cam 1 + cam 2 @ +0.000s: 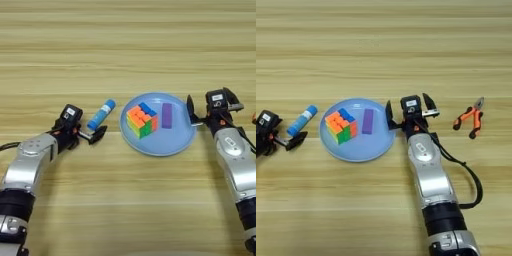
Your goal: Move the objects on the table
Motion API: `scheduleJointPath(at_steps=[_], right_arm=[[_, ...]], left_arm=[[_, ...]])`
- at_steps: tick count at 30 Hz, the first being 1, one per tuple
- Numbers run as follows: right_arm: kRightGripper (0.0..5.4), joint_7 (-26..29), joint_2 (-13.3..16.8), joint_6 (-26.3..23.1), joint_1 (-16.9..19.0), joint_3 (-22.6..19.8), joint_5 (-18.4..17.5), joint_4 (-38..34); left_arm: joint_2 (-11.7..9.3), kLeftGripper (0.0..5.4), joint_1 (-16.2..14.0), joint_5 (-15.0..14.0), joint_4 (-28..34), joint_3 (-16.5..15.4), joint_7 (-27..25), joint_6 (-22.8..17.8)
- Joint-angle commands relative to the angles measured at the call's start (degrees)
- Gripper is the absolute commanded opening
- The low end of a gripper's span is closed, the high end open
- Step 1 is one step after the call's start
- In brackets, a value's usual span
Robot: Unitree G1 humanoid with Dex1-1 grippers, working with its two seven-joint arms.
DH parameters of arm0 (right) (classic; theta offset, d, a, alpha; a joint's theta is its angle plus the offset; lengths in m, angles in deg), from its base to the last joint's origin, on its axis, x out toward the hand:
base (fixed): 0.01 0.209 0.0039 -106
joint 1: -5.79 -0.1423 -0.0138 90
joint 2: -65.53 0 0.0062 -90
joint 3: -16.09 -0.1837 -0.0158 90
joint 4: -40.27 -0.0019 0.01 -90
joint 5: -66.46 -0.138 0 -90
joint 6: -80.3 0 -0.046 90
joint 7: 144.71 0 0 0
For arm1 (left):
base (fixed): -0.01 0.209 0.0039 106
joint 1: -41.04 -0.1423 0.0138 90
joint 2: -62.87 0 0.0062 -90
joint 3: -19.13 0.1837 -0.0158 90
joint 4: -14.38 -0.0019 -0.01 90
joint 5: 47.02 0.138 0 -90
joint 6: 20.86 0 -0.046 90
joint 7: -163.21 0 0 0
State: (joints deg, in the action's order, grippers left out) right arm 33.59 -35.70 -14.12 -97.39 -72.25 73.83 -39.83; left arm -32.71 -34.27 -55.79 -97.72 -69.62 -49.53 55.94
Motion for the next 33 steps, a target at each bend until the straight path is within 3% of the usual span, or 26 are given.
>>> scheduleJointPath(at_steps=[1, 20, 33], right_arm=[[5.40, 0.2, 0.2, 0.3, -0.8, -0.4, -0.4, 0.3], [5.40, 0.3, 0.3, 0.1, -0.5, -0.5, -0.5, -0.3], [5.40, 0.2, 0.3, 0.2, -0.5, -0.7, -0.5, -0.4]], left_arm=[[0.3, 5.39, 0.9, 1.2, -1.9, 0.4, 0.4, 0.0], [2.3, 5.39, 2.0, 2.0, -2.8, 2.0, 0.2, 0.5], [2.6, 3.92, 2.0, 2.0, -3.1, 1.2, 0.1, 0.4]])
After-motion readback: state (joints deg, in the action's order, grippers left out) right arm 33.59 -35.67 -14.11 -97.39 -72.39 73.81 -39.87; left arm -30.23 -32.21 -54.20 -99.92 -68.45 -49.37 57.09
